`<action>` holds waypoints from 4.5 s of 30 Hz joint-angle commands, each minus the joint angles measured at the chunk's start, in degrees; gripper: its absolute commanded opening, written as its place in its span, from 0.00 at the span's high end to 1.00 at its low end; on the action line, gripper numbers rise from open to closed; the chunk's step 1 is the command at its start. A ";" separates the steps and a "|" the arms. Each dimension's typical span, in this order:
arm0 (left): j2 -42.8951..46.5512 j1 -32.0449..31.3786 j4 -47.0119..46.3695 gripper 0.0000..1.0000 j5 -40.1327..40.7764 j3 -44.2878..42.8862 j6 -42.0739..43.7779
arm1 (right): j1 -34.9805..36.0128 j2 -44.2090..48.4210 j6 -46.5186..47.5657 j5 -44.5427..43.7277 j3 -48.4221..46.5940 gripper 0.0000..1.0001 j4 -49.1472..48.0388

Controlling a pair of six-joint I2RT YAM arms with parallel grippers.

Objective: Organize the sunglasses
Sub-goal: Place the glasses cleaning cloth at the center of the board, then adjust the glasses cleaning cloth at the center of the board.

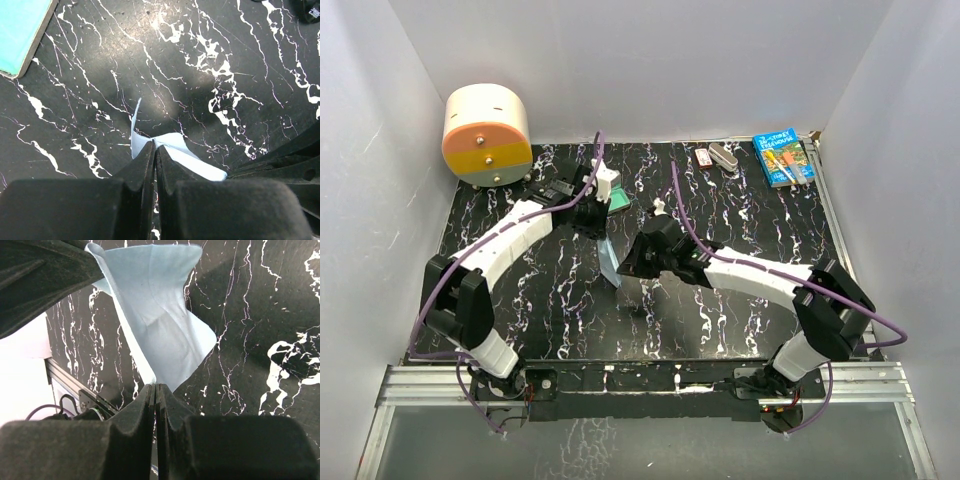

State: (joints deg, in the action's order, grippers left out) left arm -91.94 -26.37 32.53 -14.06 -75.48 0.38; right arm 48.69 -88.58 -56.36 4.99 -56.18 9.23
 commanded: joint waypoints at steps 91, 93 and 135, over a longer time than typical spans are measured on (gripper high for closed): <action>-2.35 2.32 -1.29 0.09 21.25 -20.95 1.20 | -12.33 -12.73 17.48 -3.55 -0.71 0.92 0.35; -0.12 3.06 -2.09 0.09 20.96 -18.12 1.07 | -12.14 -13.69 17.28 -3.43 -0.18 0.92 0.19; 6.81 5.71 -4.04 0.09 14.36 -8.55 -1.78 | -2.54 -24.08 24.49 -15.54 -29.53 0.63 27.53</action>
State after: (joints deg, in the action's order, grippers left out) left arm -86.65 -21.08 28.49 0.97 -83.42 -1.28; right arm 45.45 -115.42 -32.95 -6.50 -86.02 34.02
